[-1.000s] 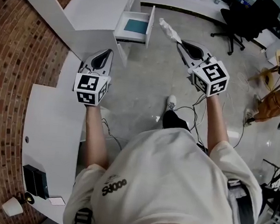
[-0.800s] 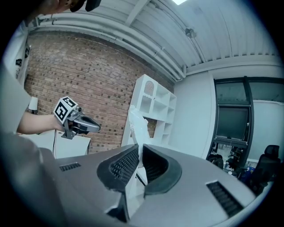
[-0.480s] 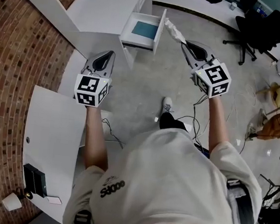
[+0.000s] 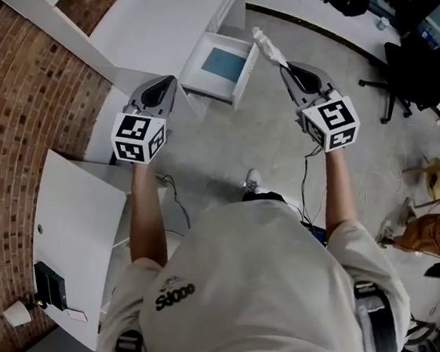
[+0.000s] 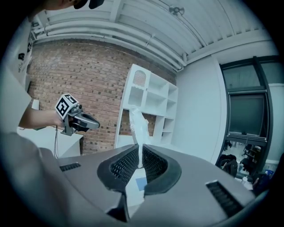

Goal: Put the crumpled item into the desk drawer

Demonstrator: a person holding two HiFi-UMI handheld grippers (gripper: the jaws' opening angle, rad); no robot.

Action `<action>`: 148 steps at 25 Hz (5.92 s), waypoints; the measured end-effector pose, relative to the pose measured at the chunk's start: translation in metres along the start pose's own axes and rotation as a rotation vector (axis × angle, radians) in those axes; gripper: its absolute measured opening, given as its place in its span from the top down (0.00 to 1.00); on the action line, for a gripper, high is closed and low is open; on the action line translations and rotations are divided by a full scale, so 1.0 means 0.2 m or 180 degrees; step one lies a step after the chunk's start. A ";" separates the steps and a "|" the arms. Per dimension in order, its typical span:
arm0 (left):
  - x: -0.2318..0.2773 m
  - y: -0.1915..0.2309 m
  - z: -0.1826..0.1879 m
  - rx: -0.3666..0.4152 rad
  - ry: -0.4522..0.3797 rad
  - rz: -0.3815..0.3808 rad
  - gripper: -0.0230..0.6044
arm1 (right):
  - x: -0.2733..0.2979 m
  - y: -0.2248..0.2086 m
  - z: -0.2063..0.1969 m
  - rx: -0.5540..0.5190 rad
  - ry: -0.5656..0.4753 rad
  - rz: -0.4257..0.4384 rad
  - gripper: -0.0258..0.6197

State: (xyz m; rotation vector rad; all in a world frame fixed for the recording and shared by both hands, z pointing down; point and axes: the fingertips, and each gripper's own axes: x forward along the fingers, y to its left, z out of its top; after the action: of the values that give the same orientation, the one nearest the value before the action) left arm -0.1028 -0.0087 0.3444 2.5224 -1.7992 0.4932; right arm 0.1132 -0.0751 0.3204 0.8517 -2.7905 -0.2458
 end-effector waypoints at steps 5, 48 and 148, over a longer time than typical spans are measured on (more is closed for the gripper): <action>0.29 0.07 0.04 -0.0049 0.0067 0.0069 0.93 | 0.18 -0.25 -0.09 0.0066 0.0027 0.0113 0.92; 1.67 1.24 -0.64 -0.0422 0.0688 -0.0523 0.93 | 1.96 -0.70 -1.04 0.0465 0.1562 0.0280 0.92; 1.24 0.72 0.09 0.0001 -0.0108 -0.0259 0.93 | 1.04 -1.05 -0.27 0.0217 0.0632 -0.0697 0.95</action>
State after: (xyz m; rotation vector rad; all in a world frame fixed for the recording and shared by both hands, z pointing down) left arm -0.1594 -0.2909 0.3660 2.6074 -1.6984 0.4508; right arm 0.0695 -0.3710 0.3589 1.1333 -2.5357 -0.0943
